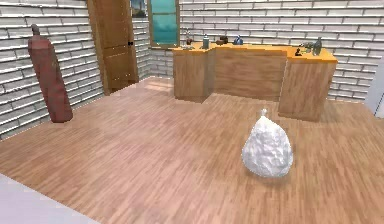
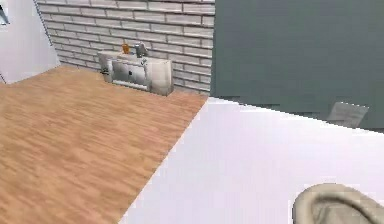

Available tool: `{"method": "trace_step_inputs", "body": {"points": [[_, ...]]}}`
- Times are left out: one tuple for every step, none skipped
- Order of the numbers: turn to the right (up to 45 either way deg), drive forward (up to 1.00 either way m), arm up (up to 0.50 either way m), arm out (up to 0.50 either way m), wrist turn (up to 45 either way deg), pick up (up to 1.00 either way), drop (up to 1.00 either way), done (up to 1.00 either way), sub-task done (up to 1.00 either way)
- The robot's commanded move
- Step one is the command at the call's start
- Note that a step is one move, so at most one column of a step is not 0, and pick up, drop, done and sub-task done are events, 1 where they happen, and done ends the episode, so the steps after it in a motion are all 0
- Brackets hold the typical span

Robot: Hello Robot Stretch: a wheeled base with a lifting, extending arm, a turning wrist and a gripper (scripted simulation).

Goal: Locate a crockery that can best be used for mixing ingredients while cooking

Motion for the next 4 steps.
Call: {"method": "trace_step_inputs", "body": {"points": [[0.0,0.05,0.0,0.0,0.0,0.0,0.0,0.0,0.0],[-15.0,0.0,0.0,0.0,0.0,0.0,0.0,0.0,0.0],[0.0,1.0,0.0,0.0,0.0,0.0,0.0,0.0,0.0],[0.0,1.0,0.0,0.0,0.0,0.0,0.0,0.0,0.0]]}}
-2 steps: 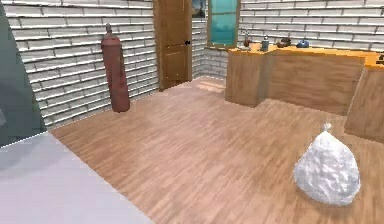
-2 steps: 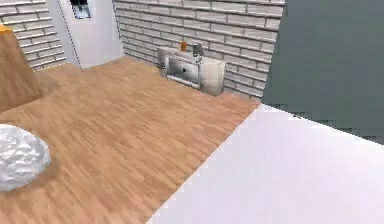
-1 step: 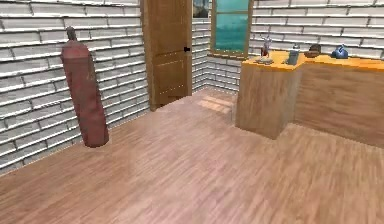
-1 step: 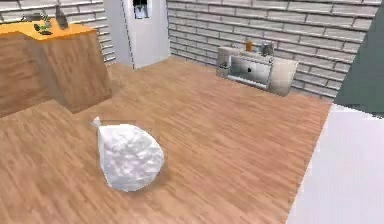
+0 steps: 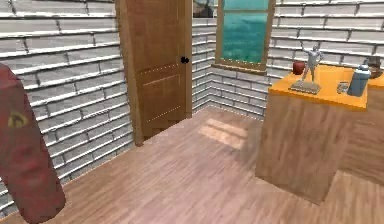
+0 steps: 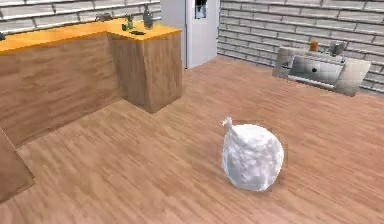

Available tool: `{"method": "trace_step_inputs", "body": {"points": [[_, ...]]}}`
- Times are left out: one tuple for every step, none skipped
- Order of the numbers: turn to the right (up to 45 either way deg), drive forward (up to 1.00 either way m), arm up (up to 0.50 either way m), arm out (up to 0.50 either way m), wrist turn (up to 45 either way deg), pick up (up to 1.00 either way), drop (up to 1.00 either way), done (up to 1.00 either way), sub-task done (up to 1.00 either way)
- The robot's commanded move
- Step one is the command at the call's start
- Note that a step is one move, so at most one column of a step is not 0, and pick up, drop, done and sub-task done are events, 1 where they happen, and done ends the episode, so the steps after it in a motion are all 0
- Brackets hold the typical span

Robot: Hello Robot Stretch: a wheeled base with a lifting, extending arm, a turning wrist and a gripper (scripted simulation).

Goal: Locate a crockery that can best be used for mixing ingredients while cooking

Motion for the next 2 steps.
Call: {"method": "trace_step_inputs", "body": {"points": [[0.0,1.0,0.0,0.0,0.0,0.0,0.0,0.0,0.0],[-6.0,0.0,0.0,0.0,0.0,0.0,0.0,0.0,0.0]]}}
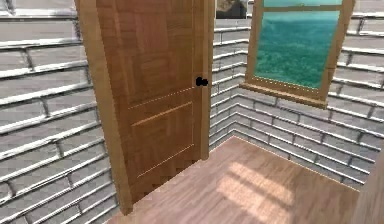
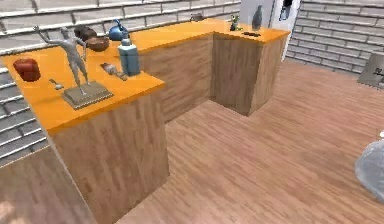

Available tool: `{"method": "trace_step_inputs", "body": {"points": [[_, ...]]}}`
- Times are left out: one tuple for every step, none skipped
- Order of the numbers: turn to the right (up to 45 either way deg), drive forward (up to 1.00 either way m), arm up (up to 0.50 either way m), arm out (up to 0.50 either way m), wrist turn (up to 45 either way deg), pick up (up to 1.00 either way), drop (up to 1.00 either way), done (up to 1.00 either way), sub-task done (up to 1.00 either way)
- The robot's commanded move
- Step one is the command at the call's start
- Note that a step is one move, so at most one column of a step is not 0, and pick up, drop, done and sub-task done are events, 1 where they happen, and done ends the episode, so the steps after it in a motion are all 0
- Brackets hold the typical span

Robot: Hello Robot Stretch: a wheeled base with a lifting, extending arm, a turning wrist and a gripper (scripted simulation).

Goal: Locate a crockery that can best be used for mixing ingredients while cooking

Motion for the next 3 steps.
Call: {"method": "trace_step_inputs", "body": {"points": [[0.0,0.5,0.0,0.0,0.0,0.0,0.0,0.0,0.0],[30.0,0.0,0.0,0.0,0.0,0.0,0.0,0.0,0.0],[0.0,0.7,0.0,0.0,0.0,0.0,0.0,0.0,0.0]]}}
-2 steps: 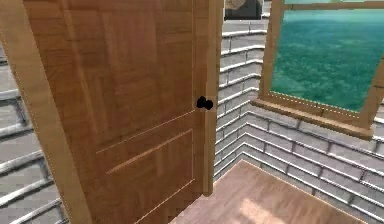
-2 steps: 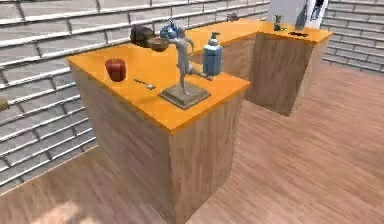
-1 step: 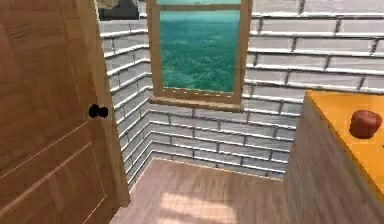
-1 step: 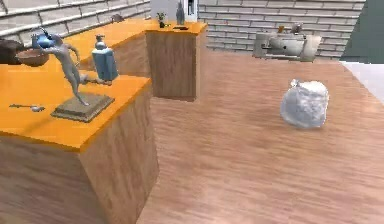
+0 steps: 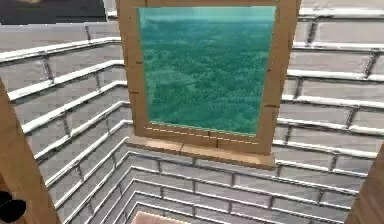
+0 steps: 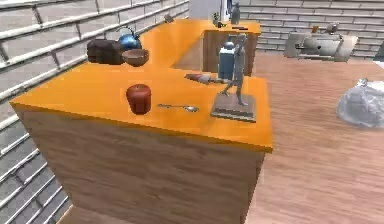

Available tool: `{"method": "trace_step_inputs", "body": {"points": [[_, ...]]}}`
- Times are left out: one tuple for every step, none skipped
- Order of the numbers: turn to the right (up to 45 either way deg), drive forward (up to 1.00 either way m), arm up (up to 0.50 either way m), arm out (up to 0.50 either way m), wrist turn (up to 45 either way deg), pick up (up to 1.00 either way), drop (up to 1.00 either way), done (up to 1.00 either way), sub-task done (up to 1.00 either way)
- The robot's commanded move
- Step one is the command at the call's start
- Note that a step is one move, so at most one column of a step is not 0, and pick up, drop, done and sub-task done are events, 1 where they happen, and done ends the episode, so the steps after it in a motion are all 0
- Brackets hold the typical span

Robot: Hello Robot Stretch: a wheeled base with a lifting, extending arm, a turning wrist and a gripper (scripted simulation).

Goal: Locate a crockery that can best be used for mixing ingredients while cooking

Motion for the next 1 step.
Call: {"method": "trace_step_inputs", "body": {"points": [[45.0,0.0,0.0,0.0,0.0,0.0,0.0,0.0,0.0]]}}
